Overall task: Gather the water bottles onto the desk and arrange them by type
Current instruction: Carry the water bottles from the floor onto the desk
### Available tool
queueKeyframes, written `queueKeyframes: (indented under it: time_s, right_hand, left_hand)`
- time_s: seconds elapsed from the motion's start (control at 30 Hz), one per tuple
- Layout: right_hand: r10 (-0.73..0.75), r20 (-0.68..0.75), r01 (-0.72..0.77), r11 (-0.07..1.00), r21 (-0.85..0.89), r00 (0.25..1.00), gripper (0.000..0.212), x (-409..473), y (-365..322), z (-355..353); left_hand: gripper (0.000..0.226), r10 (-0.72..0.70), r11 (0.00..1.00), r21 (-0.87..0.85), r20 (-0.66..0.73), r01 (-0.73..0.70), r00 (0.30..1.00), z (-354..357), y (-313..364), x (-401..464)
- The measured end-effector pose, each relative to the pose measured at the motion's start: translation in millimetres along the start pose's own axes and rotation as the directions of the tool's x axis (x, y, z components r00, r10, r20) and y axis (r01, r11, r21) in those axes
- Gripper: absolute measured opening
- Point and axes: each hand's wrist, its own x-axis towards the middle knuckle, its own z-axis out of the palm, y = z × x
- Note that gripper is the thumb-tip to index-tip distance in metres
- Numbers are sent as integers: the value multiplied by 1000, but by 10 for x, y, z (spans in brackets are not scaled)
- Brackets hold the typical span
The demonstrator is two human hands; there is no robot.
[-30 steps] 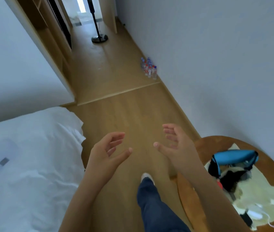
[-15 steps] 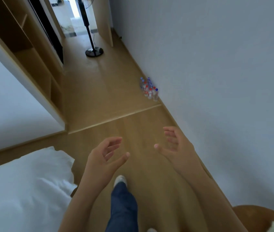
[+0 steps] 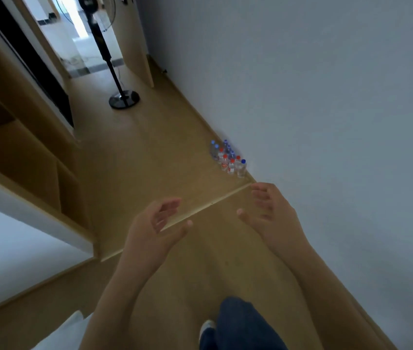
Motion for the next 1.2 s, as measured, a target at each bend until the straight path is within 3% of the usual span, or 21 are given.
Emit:
queueKeyframes:
  time_s: [0.5, 0.77, 1.0, 1.2]
  right_hand:
    - [53, -36, -52, 999, 14, 998, 48, 3515, -411, 817]
    - [96, -88, -98, 995, -18, 992, 46, 4875, -591, 1170]
    - [202, -252, -201, 979, 27, 946, 46, 6085, -614, 1747]
    - [339, -420, -317, 940, 124, 842, 44, 6850, -724, 2207]
  left_hand:
    - [41, -46, 994, -95, 21, 48, 999, -453, -191, 3665]
    - [42, -52, 991, -118, 62, 59, 997, -729, -345, 5230]
    - [41, -17, 998, -60, 233, 32, 972, -1091, -612, 6863]
    - [43, 4, 1000, -24, 475, 8, 880, -1334, -652, 8213]
